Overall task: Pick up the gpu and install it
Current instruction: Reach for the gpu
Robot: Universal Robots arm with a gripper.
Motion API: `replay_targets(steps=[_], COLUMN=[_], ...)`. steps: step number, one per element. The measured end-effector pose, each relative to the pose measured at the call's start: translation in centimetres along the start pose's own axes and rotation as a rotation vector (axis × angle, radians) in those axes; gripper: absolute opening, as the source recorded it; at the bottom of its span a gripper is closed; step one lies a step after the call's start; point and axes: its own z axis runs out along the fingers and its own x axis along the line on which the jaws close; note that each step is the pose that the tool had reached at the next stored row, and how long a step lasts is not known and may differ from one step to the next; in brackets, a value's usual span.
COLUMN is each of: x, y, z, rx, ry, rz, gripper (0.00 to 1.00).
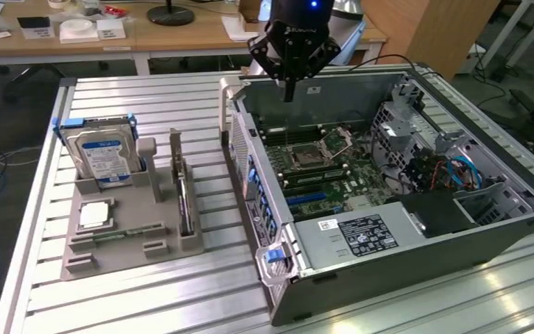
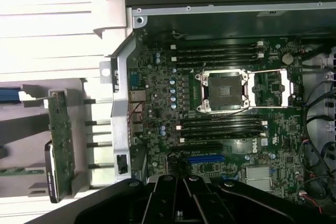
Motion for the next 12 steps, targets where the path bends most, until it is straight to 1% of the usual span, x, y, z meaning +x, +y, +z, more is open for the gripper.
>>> replay_targets(steps=[5,12], x=[0.9,1.6], y=[-0.06,-0.13], z=[-0.02,-0.03], rx=[-0.0001,0.0], ry=[0.0,0.0], rz=[0.0,0.0], gripper=[0.11,0.11])
